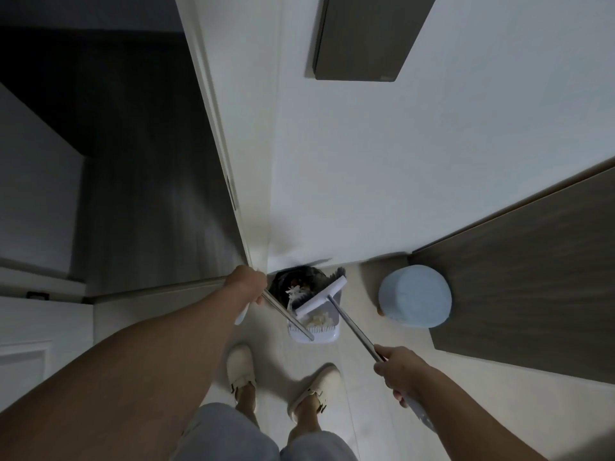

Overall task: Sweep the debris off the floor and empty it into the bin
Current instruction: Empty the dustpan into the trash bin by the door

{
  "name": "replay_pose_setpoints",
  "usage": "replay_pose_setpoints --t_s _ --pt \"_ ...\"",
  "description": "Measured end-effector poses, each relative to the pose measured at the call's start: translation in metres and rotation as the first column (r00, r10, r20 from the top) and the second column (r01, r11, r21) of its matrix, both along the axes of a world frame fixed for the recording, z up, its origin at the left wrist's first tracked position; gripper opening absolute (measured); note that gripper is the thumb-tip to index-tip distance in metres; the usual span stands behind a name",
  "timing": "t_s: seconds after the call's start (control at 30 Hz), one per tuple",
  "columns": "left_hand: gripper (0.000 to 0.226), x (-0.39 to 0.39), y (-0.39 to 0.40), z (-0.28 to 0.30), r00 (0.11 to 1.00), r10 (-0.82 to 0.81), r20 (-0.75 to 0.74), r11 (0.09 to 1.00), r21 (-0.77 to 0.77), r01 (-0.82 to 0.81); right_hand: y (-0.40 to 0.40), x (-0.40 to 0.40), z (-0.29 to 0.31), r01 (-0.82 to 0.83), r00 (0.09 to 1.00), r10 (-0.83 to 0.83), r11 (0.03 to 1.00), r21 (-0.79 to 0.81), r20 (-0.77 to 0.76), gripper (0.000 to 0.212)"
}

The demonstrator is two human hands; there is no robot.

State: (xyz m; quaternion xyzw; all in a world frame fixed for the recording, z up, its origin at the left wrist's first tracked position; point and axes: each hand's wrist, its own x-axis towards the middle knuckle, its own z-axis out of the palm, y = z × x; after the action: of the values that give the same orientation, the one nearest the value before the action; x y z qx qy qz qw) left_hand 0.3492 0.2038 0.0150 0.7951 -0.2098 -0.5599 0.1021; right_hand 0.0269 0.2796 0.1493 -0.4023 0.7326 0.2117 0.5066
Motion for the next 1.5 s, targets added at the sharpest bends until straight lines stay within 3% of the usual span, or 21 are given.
replay_pose_setpoints --t_s 0.2,0.37,0.5,0.67,0.83,1.1,1.27,1.5 --pt "0.029 0.002 -0.012 0.002 0.999 -0.032 -0.002 0.999 0.033 0.032 -0.008 -0.010 0.020 -0.033 0.999 0.030 0.997 -0.074 -0.036 0.052" --pt "0.023 0.004 -0.017 0.009 1.000 -0.012 -0.013 0.999 0.052 0.012 -0.011 -0.014 0.027 -0.122 0.989 0.118 0.992 -0.039 -0.093 0.053" --pt "0.029 0.004 -0.017 0.014 1.000 0.001 -0.024 0.999 0.047 0.000 -0.011 -0.007 0.012 -0.085 0.993 0.087 0.996 0.020 -0.080 0.050" --pt "0.020 0.001 -0.011 0.017 0.999 -0.003 -0.043 1.000 0.031 0.004 -0.013 0.000 0.005 -0.007 1.000 0.007 1.000 -0.004 0.006 0.043" --pt "0.023 0.005 -0.013 0.015 1.000 -0.022 -0.018 0.999 0.046 0.023 -0.024 -0.016 0.030 -0.080 0.997 0.079 0.994 -0.080 -0.018 0.049" --pt "0.019 0.003 -0.011 0.022 0.995 -0.104 0.014 0.994 0.042 0.103 -0.027 -0.027 0.034 -0.103 0.994 0.104 0.994 0.034 -0.040 0.050" --pt "0.018 0.003 -0.004 0.027 0.995 -0.099 0.024 0.995 0.012 0.099 -0.017 -0.013 0.013 -0.065 0.998 0.064 0.998 -0.008 -0.025 0.049" --pt "0.020 0.005 -0.004 0.035 0.997 -0.076 0.019 0.997 0.017 0.075 -0.017 -0.029 0.030 -0.011 1.000 0.010 0.995 -0.098 -0.005 0.047"
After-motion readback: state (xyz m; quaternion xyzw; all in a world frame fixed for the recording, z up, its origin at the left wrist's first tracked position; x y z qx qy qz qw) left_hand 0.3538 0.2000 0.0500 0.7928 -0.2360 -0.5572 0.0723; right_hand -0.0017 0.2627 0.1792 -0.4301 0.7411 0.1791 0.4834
